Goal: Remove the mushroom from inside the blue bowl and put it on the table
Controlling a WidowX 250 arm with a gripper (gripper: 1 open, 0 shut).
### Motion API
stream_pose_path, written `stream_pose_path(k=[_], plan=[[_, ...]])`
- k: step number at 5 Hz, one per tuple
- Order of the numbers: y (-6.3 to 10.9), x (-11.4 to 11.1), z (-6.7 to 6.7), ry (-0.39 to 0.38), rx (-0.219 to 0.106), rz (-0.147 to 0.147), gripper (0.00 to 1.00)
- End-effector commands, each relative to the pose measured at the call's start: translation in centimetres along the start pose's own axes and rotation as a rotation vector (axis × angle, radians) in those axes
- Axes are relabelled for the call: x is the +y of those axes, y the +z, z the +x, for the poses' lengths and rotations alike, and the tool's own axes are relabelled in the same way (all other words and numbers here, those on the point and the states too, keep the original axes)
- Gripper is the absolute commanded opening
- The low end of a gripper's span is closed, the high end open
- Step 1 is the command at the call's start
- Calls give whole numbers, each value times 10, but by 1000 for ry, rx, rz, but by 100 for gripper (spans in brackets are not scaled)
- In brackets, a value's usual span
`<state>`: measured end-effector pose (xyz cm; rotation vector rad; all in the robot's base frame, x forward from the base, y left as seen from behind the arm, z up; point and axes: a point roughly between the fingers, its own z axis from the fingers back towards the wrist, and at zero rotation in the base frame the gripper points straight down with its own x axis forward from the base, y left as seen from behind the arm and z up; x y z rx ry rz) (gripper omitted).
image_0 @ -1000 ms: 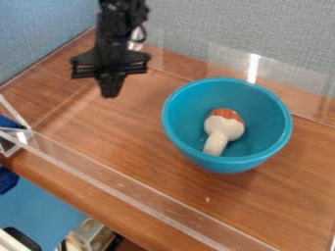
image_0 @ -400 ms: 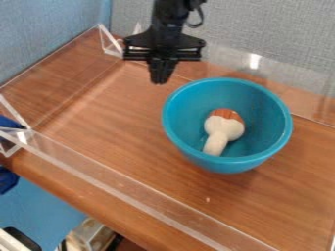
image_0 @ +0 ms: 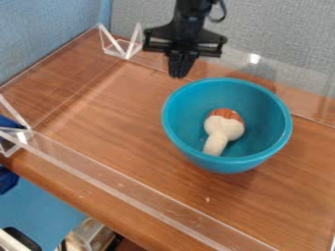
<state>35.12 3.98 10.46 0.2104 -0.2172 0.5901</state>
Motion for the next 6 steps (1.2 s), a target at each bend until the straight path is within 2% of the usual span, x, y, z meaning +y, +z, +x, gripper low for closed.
stream_pose_path(k=[1, 3, 5, 6], plan=[[30, 7, 21, 0, -56, -33, 0], [40, 1, 9, 40, -60, 2, 0], [22, 15, 0, 28, -64, 20, 0], [25, 20, -4, 23, -69, 25, 0]])
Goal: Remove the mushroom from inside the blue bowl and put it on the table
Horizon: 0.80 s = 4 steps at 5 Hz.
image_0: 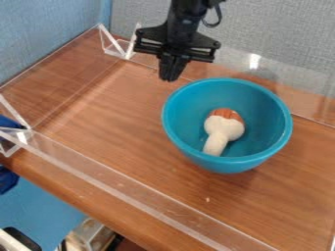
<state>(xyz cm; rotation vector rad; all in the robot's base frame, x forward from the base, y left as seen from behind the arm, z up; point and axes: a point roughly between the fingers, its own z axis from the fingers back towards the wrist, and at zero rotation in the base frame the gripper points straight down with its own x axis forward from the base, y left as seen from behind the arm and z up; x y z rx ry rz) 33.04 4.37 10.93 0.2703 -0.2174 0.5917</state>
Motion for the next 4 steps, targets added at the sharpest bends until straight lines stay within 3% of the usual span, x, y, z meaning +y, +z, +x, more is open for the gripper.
stream_pose_path(k=[1, 4], plan=[[21, 12, 7, 23, -57, -25, 0], [3, 51, 28, 88, -47, 30, 0]])
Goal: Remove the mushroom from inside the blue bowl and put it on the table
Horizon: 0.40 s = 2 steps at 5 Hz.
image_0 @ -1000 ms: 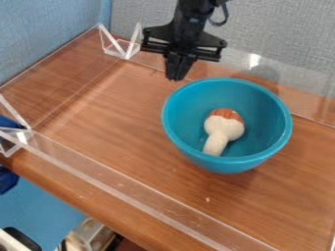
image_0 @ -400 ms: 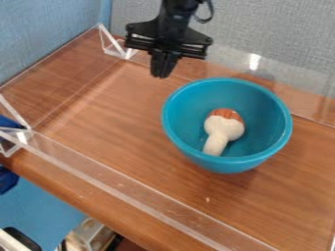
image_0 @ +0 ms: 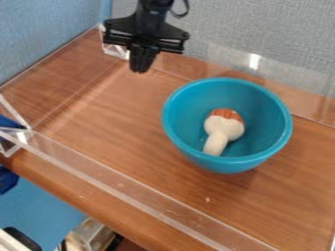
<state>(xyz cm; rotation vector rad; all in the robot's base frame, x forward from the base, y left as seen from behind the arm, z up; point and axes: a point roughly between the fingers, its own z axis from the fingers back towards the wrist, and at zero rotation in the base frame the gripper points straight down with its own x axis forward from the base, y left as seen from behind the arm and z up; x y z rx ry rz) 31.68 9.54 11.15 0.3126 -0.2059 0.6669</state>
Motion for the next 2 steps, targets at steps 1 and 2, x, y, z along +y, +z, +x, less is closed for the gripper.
stream_pose_path(k=[1, 2], plan=[[3, 2, 20, 5, -55, -23, 0], [12, -5, 8, -21, -46, -35, 100]])
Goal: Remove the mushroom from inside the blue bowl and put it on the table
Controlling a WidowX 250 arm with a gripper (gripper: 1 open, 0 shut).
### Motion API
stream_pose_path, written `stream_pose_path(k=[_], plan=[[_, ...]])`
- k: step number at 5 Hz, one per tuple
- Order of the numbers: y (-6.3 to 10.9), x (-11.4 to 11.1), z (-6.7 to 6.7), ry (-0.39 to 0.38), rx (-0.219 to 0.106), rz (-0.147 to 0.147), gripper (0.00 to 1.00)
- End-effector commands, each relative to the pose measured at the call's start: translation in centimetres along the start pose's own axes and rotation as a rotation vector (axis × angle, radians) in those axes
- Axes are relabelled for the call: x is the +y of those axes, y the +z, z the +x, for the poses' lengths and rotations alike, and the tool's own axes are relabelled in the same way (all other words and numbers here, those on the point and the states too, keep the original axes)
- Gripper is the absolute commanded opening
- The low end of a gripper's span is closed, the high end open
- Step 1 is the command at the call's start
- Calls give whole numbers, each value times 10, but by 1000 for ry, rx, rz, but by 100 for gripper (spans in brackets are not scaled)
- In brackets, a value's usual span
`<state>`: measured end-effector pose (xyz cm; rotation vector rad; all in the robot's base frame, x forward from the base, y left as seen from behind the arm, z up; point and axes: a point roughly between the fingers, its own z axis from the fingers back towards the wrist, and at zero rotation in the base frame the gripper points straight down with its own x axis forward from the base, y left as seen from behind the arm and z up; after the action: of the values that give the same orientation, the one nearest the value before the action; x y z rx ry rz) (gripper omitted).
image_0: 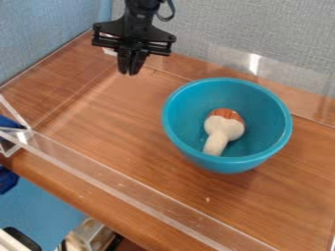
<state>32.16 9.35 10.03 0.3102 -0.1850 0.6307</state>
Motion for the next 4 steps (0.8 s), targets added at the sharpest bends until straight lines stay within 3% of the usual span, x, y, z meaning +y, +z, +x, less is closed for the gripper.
stream_pose_path(k=[1, 3, 4], plan=[[32, -5, -3, -9, -54, -44, 100], [33, -28, -9, -138, -41, -107, 100], [37, -29, -12, -176, -31, -122, 100]])
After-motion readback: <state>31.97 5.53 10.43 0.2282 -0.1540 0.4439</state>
